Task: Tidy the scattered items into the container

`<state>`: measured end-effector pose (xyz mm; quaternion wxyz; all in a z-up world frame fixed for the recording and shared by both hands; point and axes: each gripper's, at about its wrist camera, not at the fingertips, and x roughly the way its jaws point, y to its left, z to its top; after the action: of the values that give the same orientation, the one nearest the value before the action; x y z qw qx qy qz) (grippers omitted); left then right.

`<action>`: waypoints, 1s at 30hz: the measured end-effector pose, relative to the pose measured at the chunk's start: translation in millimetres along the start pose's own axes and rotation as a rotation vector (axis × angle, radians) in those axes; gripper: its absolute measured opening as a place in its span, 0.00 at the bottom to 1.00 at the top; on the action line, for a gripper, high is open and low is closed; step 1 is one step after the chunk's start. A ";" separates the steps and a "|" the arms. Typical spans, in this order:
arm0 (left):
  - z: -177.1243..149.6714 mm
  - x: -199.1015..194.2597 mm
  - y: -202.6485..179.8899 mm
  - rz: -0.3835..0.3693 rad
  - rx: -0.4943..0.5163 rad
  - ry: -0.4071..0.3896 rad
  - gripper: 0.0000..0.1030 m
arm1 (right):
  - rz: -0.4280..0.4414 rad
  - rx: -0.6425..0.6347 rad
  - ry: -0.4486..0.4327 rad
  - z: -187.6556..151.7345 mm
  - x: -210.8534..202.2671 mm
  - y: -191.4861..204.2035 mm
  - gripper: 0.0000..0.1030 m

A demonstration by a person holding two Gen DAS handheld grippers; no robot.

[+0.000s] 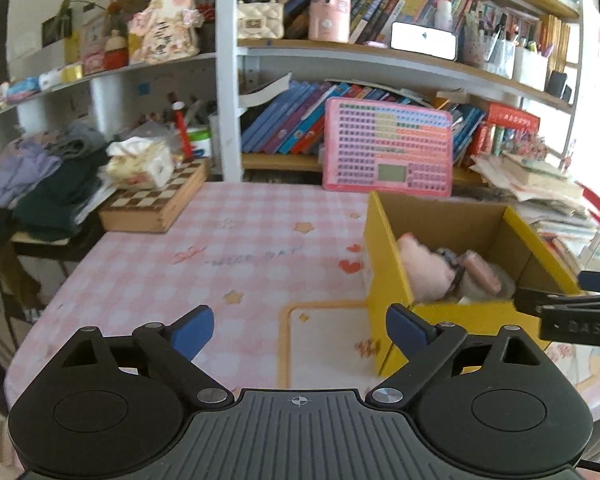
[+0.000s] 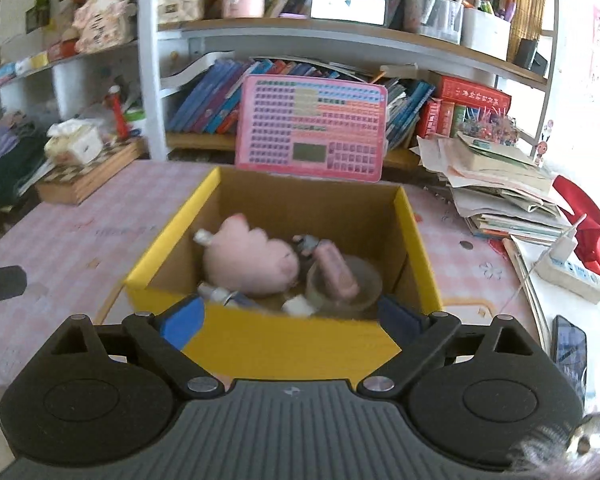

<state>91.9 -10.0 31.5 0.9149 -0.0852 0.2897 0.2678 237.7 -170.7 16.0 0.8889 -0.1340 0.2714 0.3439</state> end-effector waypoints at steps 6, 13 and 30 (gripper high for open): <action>-28.0 -24.6 10.1 0.006 0.036 0.031 0.92 | -0.050 0.047 -0.007 -31.4 -34.2 15.7 0.93; -59.0 -51.5 20.4 0.039 0.092 0.017 0.97 | -0.047 0.015 -0.013 -57.2 -64.6 43.4 0.94; -78.0 -86.7 37.7 -0.032 0.073 0.018 1.00 | -0.054 -0.023 0.008 -83.2 -100.2 74.0 1.00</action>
<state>-26.0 -40.7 17.6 0.9189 -0.0586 0.3063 0.2417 92.9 -206.2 1.8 0.8951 -0.1529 0.2672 0.3224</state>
